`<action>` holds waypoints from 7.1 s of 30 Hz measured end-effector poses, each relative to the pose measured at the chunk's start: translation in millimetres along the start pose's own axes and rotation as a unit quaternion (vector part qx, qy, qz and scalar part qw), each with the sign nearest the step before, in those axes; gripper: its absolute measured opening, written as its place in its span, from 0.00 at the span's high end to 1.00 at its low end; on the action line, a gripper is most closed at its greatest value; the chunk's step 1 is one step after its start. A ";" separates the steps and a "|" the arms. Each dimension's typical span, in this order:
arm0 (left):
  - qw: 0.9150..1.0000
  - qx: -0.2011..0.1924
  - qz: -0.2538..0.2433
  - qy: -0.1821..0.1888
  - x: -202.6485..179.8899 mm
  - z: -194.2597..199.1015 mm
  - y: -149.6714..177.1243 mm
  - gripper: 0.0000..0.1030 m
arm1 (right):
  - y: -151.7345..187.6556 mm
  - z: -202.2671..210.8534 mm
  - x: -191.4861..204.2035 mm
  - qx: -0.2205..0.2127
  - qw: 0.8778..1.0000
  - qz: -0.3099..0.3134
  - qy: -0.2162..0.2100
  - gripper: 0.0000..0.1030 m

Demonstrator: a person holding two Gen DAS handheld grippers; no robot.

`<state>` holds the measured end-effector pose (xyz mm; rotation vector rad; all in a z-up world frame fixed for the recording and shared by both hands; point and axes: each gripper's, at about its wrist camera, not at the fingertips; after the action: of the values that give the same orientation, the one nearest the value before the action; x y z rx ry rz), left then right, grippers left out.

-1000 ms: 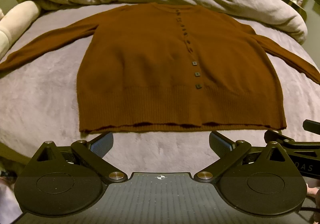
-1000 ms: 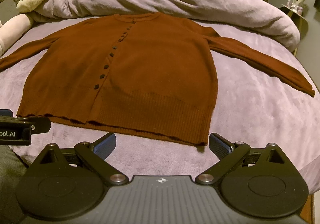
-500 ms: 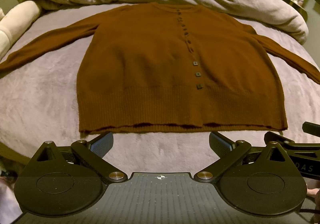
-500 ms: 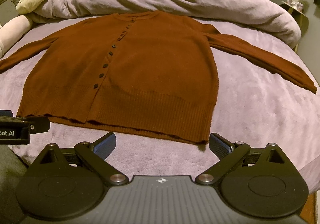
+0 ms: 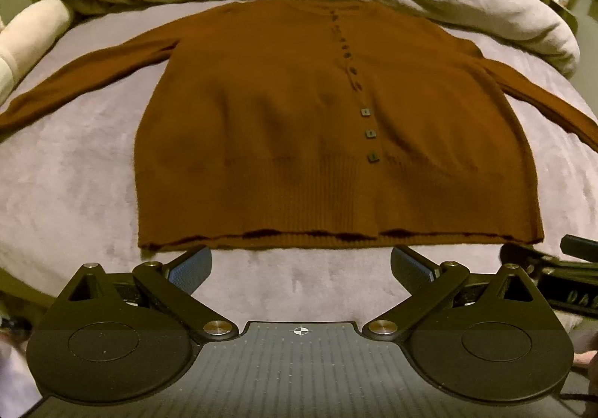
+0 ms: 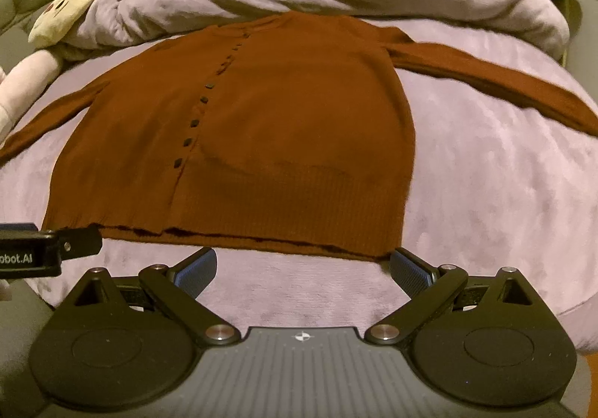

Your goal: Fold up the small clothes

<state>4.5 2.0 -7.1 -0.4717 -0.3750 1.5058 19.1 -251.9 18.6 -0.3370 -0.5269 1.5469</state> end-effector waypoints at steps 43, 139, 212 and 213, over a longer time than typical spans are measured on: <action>0.997 0.019 0.072 -0.026 13.1 -96.2 -59.4 0.00 | -73.9 -64.3 -418.3 -0.222 0.810 -0.542 0.024 0.93; 0.995 -0.050 0.083 -0.011 121.1 -187.8 -252.5 0.87 | -151.9 -128.0 -31.9 -0.152 0.981 0.035 0.113 0.63; 0.987 -0.083 0.096 -0.099 143.2 -151.5 -212.7 0.12 | -222.9 -192.5 -10.3 -0.119 0.970 0.101 0.186 0.46; 0.984 -0.090 0.115 -0.106 158.8 -141.7 -200.6 0.11 | -220.3 -182.9 -12.6 -0.121 0.973 0.085 0.175 0.45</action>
<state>255.2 150.2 -33.1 -0.5113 -0.6449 1.7607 302.6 -245.0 -22.4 -0.8454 -0.4157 1.5448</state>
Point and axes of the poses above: each gripper's, at about its wrist camera, not at the fingertips, and z roughly against the way its jaws point, x to its left, y to its underside, and after that the axes turned 3 degrees about x, right-handed
